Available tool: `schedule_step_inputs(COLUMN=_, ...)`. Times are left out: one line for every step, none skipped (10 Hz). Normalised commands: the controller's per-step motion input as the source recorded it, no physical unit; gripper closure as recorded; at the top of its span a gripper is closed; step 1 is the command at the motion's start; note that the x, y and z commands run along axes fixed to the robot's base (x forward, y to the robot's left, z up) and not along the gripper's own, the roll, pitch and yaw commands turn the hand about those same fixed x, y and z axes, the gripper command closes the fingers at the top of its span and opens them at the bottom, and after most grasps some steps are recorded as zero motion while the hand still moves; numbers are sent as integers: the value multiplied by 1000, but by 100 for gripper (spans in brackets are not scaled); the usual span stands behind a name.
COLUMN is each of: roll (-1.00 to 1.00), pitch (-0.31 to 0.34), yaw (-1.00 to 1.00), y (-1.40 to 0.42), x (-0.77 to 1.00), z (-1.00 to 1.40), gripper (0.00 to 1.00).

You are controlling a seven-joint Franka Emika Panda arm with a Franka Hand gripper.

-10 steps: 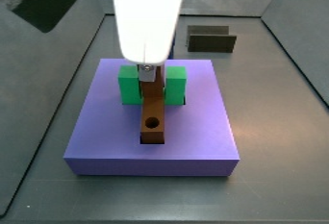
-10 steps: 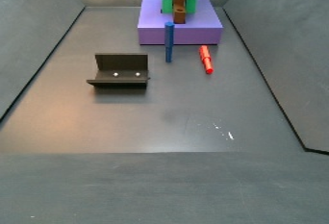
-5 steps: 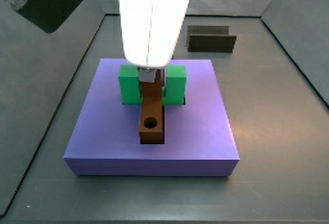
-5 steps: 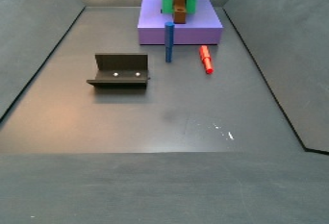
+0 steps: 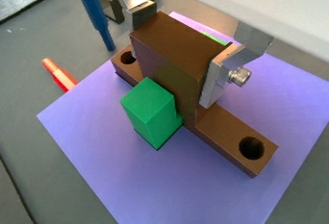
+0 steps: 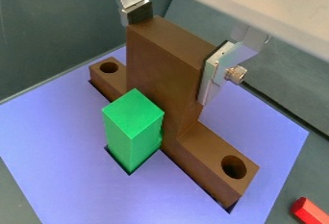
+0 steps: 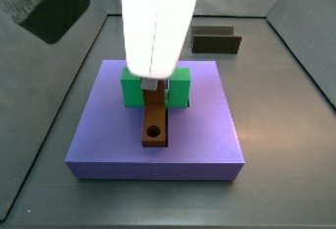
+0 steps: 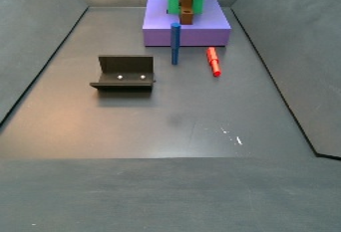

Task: Pick up the brown object. Move up. Place the brown object on the fixture. Regrasp the brown object. Move to above the board. Insert the brown object.
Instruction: Insert the brown object.

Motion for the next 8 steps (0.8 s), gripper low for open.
schedule_step_inputs(roll=-61, pitch=13, yaw=-23, y=9, x=0, z=-226, gripper=100)
schedule_step_inputs(roll=-230, pitch=0, yaw=0, y=80, x=0, z=-211, gripper=100)
schedule_step_inputs(roll=-286, pitch=-27, yaw=0, y=74, x=0, z=-280, gripper=100)
schedule_step_inputs(roll=-299, pitch=-63, yaw=0, y=60, x=-6, z=-351, gripper=100)
schedule_step_inputs(roll=-307, pitch=-67, yaw=0, y=60, x=0, z=-331, gripper=100)
schedule_step_inputs(roll=-297, pitch=-66, yaw=0, y=71, x=0, z=-323, gripper=100)
schedule_step_inputs(roll=-167, pitch=-27, yaw=0, y=83, x=0, z=-111, gripper=100)
schedule_step_inputs(roll=0, pitch=0, yaw=0, y=0, x=0, z=0, gripper=100)
